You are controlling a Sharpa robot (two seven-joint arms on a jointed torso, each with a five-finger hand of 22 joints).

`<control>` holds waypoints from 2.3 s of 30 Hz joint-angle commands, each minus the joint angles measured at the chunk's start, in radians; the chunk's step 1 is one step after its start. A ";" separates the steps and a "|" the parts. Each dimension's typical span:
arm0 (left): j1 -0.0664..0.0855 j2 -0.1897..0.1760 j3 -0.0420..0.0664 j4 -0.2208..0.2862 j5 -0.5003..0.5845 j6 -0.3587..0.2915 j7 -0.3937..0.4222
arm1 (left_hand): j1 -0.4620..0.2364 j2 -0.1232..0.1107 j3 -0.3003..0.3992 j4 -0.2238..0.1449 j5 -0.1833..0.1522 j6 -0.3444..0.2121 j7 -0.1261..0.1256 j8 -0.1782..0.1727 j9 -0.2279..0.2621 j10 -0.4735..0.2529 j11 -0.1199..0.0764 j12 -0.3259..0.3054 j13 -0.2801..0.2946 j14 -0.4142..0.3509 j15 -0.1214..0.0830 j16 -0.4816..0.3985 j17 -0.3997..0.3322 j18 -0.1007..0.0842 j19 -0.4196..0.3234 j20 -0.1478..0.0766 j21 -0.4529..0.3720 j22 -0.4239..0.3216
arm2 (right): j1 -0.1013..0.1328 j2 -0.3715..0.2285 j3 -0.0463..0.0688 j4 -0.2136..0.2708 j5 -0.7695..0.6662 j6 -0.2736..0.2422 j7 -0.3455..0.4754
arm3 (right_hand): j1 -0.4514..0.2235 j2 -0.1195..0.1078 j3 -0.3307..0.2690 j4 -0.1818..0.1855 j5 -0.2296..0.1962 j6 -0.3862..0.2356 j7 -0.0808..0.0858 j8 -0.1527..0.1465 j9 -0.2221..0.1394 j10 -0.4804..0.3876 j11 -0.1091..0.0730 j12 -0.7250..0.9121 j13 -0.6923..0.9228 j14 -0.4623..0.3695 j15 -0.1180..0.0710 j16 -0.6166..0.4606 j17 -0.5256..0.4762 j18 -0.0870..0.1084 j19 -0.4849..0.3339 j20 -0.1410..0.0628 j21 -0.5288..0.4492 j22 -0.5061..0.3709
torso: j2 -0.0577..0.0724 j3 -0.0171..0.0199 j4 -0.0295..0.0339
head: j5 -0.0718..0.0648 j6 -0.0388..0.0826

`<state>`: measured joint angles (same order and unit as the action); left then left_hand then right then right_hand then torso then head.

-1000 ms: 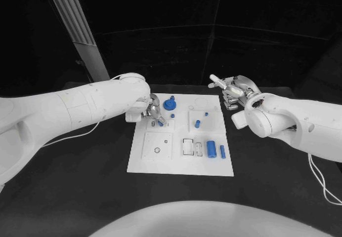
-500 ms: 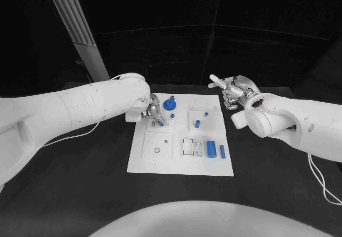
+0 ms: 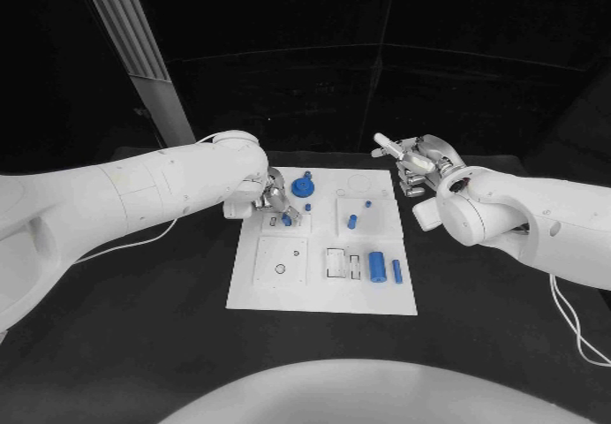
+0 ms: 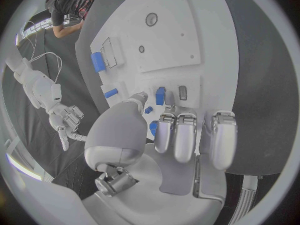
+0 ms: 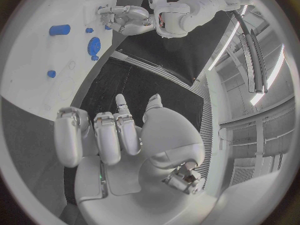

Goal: Assemble the parts on the task board

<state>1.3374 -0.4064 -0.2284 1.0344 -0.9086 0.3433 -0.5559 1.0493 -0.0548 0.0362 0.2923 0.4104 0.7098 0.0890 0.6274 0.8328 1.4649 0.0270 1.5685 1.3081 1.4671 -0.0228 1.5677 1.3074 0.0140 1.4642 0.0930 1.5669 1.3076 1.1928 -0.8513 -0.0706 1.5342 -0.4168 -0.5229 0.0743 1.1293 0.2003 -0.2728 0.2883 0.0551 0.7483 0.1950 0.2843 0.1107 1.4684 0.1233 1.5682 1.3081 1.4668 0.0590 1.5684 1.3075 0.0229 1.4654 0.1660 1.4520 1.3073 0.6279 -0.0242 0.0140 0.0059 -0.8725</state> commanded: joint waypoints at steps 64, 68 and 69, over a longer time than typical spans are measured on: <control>-0.010 -0.002 -0.005 0.004 -0.001 0.005 0.009 | 0.030 0.071 -0.062 -0.003 0.038 -0.009 -0.021 0.100 0.118 0.106 -0.018 0.002 0.263 0.104 -0.013 0.003 0.263 -0.014 0.107 -0.007 0.004 0.263 | 0.001 0.007 0.001 -0.002 -0.002 0.009 -0.002 | 0.007 0.016 -0.012 0.002 -0.005 -0.012 0.009 0.013 0.003 0.102 0.005 0.003 0.263 0.104 0.005 0.002 0.263 0.010 0.019 0.006 0.004 0.219 | 0.000 -0.0004 0.0005 | 0.000 0.000; -0.010 -0.002 -0.005 0.004 -0.001 0.006 0.010 | 0.073 0.066 -0.058 -0.010 0.036 -0.016 -0.022 0.104 0.129 0.106 -0.020 0.002 0.263 0.104 -0.014 0.003 0.263 -0.014 0.107 -0.008 0.004 0.263 | 0.001 0.007 0.001 -0.002 -0.002 0.009 -0.002 | 0.007 0.016 -0.012 0.002 -0.005 -0.012 0.009 0.013 0.003 0.102 0.005 0.003 0.263 0.104 0.005 0.002 0.263 0.010 0.019 0.006 0.004 0.219 | 0.000 -0.0005 0.0002 | 0.000 0.000; -0.010 -0.002 -0.005 0.003 -0.001 0.006 0.011 | 0.087 0.064 -0.057 -0.012 0.034 -0.016 -0.023 0.105 0.132 0.106 -0.020 0.002 0.263 0.104 -0.014 0.003 0.263 -0.014 0.107 -0.009 0.004 0.263 | 0.001 0.007 0.001 -0.002 -0.002 0.009 -0.003 | 0.007 0.016 -0.012 0.002 -0.005 -0.012 0.009 0.013 0.003 0.102 0.005 0.003 0.263 0.104 0.005 0.002 0.263 0.010 0.019 0.006 0.004 0.219 | 0.000 -0.0006 0.0003 | 0.000 0.000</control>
<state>1.3316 -0.4084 -0.2308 1.0366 -0.9086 0.3353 -0.5373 1.1260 0.0108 -0.0200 0.2850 0.4416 0.7003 0.0691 0.7292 0.9631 1.4650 0.0124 1.5685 1.3081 1.4669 -0.0303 1.5678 1.3074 0.0140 1.4654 0.0916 1.5669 1.3075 1.1928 -0.8450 -0.0706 1.5316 -0.4167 -0.5211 0.0696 1.1360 0.2070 -0.2797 0.2896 0.0551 0.7411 0.1949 0.2932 0.1118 1.4684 0.1233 1.5682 1.3080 1.4668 0.0590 1.5684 1.3073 0.0229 1.4654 0.1660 1.4520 1.3073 0.6279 -0.0244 0.0143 0.0062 -0.8725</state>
